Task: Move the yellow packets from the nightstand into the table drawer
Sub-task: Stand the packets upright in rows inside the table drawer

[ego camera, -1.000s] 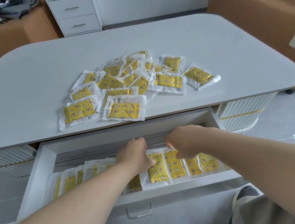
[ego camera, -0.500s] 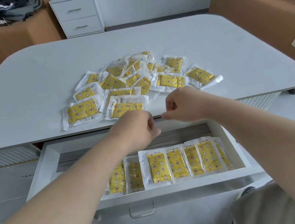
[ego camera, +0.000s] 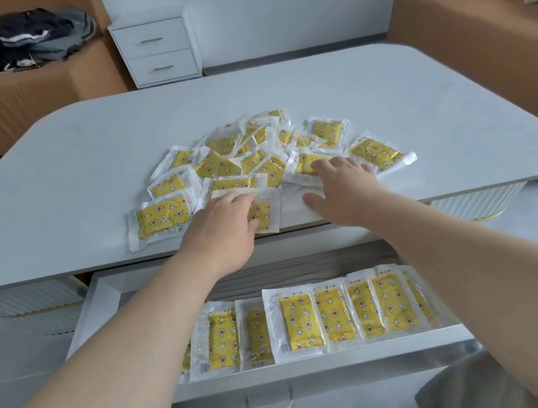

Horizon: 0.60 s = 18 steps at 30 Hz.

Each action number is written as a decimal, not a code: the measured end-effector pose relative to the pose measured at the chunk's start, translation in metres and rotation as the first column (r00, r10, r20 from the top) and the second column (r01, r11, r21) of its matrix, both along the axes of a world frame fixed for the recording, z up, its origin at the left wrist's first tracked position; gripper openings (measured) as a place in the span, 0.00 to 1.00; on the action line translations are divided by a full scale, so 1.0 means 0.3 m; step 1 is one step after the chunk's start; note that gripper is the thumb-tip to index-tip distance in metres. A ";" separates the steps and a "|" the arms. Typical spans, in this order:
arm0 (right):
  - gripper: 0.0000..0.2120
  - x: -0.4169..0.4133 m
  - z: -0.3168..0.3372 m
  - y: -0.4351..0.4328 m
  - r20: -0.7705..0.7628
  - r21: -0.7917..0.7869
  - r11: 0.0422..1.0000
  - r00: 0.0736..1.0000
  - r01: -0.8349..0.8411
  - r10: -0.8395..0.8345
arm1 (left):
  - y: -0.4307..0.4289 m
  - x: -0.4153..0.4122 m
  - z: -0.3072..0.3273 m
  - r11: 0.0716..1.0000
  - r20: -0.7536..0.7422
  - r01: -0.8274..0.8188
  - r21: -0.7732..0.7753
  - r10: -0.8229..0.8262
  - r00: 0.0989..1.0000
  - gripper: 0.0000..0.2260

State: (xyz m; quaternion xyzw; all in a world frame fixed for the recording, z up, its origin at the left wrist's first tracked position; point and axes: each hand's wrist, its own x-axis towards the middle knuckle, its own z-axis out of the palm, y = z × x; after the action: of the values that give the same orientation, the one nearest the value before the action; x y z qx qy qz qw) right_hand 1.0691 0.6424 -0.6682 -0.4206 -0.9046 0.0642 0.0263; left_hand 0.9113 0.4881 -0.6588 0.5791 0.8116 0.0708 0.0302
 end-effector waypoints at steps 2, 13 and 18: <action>0.28 -0.002 0.004 -0.004 -0.031 0.010 1.000 0.999 0.011 -0.011 | -0.003 -0.006 -0.004 1.000 -0.035 0.007 0.001 -0.007 0.999 0.21; 0.26 0.004 -0.014 0.019 -0.034 -0.061 0.992 0.993 0.109 -0.111 | 0.002 -0.029 0.000 0.997 -0.031 -0.038 -0.068 0.036 0.999 0.28; 0.37 -0.005 0.013 0.014 -0.140 -0.159 0.970 0.969 0.183 -0.205 | 0.002 -0.035 0.000 0.998 0.011 -0.045 -0.041 0.045 0.999 0.29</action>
State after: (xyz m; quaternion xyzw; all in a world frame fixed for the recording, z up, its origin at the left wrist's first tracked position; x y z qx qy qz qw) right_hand 1.0677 0.6465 -0.6643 -0.5017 -0.8471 0.1594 0.0721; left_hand 0.9009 0.4887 -0.6588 0.5594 0.8256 0.0584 0.0451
